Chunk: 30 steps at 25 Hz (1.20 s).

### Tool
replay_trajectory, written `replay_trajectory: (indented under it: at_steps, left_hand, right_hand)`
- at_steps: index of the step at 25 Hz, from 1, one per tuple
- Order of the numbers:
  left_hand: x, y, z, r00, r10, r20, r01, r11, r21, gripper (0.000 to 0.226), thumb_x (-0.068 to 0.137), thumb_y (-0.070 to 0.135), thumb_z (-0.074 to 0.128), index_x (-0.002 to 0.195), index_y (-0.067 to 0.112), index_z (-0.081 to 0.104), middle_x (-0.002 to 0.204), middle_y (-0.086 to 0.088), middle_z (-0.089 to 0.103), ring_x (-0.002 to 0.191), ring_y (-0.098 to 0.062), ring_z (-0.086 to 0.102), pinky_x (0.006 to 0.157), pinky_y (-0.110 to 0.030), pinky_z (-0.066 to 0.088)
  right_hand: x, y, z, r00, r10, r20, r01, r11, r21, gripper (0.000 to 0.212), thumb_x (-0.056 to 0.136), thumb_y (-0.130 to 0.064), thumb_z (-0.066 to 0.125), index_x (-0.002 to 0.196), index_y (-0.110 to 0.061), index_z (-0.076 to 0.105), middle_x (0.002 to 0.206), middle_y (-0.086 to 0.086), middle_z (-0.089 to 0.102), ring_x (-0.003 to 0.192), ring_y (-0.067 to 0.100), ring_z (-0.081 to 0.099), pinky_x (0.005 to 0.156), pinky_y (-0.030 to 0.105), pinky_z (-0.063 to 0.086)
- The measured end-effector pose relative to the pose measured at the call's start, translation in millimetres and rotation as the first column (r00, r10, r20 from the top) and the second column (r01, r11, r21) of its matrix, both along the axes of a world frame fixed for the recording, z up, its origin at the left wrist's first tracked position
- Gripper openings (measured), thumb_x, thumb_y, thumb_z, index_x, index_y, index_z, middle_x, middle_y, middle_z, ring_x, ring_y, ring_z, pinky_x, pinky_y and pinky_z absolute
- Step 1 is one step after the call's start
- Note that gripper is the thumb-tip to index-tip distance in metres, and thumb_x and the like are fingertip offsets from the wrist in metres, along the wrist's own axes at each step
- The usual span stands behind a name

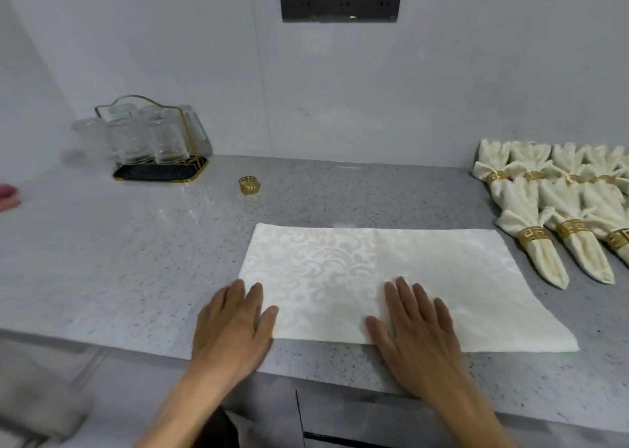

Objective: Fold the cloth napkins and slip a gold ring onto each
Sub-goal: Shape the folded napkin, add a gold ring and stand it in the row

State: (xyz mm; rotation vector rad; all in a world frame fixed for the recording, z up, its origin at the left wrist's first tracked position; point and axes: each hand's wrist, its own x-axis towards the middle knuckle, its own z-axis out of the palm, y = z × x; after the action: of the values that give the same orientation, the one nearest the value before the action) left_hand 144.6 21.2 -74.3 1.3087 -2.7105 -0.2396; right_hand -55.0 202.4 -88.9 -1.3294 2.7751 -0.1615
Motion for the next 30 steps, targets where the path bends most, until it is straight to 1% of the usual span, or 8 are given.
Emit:
replay_trajectory:
  at_steps: [3, 12, 15, 18, 22, 24, 26, 30]
  left_hand:
    - [-42, -37, 25, 0.991, 0.123, -0.059, -0.130, 0.981, -0.142, 0.038, 0.096, 0.048, 0.035, 0.110, 0.019, 0.055, 0.112, -0.002, 0.057, 0.108, -0.025, 0.050, 0.089, -0.040, 0.040]
    - [-101, -105, 24, 0.896, 0.319, -0.309, -0.244, 0.935, 0.257, 0.013, 0.071, 0.010, 0.065, 0.083, 0.015, 0.062, 0.081, 0.002, 0.064, 0.074, -0.019, 0.058, 0.058, -0.030, 0.045]
    - [-92, -107, 22, 0.724, 0.459, -0.516, -0.183, 0.848, 0.498, 0.043, 0.073, 0.003, 0.072, 0.111, 0.018, 0.057, 0.105, 0.006, 0.061, 0.093, -0.020, 0.060, 0.067, -0.028, 0.045]
    - [-87, -107, 28, 0.555, 0.578, -0.598, -0.051, 0.741, 0.669, 0.016, 0.076, 0.001, 0.075, 0.087, 0.012, 0.069, 0.094, -0.003, 0.072, 0.088, -0.027, 0.070, 0.071, -0.029, 0.053]
    - [-78, -69, 42, 0.662, 0.155, -0.733, 0.091, 0.954, 0.284, 0.013, 0.088, 0.013, 0.068, 0.079, 0.021, 0.073, 0.079, 0.010, 0.071, 0.078, -0.009, 0.067, 0.068, -0.023, 0.050]
    - [-74, -35, 38, 0.655, -0.145, -0.741, 0.246, 0.969, 0.029, 0.008, 0.088, 0.014, 0.071, 0.086, 0.020, 0.075, 0.083, 0.015, 0.072, 0.077, -0.001, 0.064, 0.068, -0.015, 0.049]
    - [-72, 0, 23, 0.629, -0.372, -0.682, 0.341, 0.921, -0.188, 0.008, 0.086, 0.016, 0.071, 0.089, 0.019, 0.077, 0.087, 0.013, 0.073, 0.080, -0.001, 0.062, 0.072, -0.018, 0.049]
    - [-68, 30, -9, 0.634, -0.552, -0.542, 0.470, 0.831, -0.297, 0.023, 0.086, 0.027, 0.054, 0.090, 0.020, 0.076, 0.089, 0.013, 0.073, 0.084, -0.005, 0.059, 0.077, -0.023, 0.043]
  right_hand:
    - [3, 0, 2, 1.000, 0.000, -0.012, 0.000, 1.000, -0.012, 0.076, 0.091, -0.066, -0.006, 0.156, -0.027, -0.011, 0.164, -0.004, -0.017, 0.151, 0.019, -0.015, 0.122, 0.042, -0.009]
    - [4, 1, -1, 1.000, -0.018, 0.001, 0.018, 0.998, -0.059, 0.075, 0.090, -0.064, -0.008, 0.156, -0.027, -0.011, 0.163, -0.005, -0.017, 0.150, 0.017, -0.017, 0.115, 0.037, -0.017]
    - [5, 2, -4, 0.999, -0.039, -0.002, 0.039, 0.990, -0.136, 0.085, 0.084, -0.067, -0.015, 0.158, -0.028, 0.000, 0.165, -0.006, -0.004, 0.152, 0.016, -0.008, 0.118, 0.037, -0.012]
    - [5, 1, -5, 1.000, -0.031, 0.002, 0.031, 0.989, -0.146, 0.086, 0.083, -0.068, -0.015, 0.158, -0.029, 0.005, 0.165, -0.006, 0.001, 0.152, 0.016, -0.005, 0.121, 0.036, -0.007]
    - [11, 4, 4, 0.998, 0.004, -0.063, -0.040, 0.811, -0.584, 0.049, 0.099, -0.050, 0.031, 0.130, -0.021, 0.057, 0.131, -0.001, 0.060, 0.128, 0.020, 0.050, 0.105, 0.034, 0.037]
    - [21, -4, 26, 0.952, 0.063, 0.301, 0.180, 0.679, -0.711, 0.025, 0.100, -0.048, 0.043, 0.109, -0.031, 0.058, 0.104, -0.010, 0.068, 0.096, 0.008, 0.062, 0.080, 0.028, 0.047]
    - [23, -17, 46, 0.718, 0.121, 0.685, 0.444, 0.678, -0.585, 0.024, 0.097, -0.055, 0.046, 0.101, -0.033, 0.053, 0.087, -0.005, 0.070, 0.076, 0.008, 0.065, 0.064, 0.026, 0.047]
    - [11, -37, 60, 0.506, 0.012, 0.862, 0.527, 0.787, -0.321, 0.028, 0.089, -0.033, 0.057, 0.114, -0.030, 0.043, 0.078, 0.006, 0.069, 0.062, 0.017, 0.065, 0.053, 0.028, 0.045]
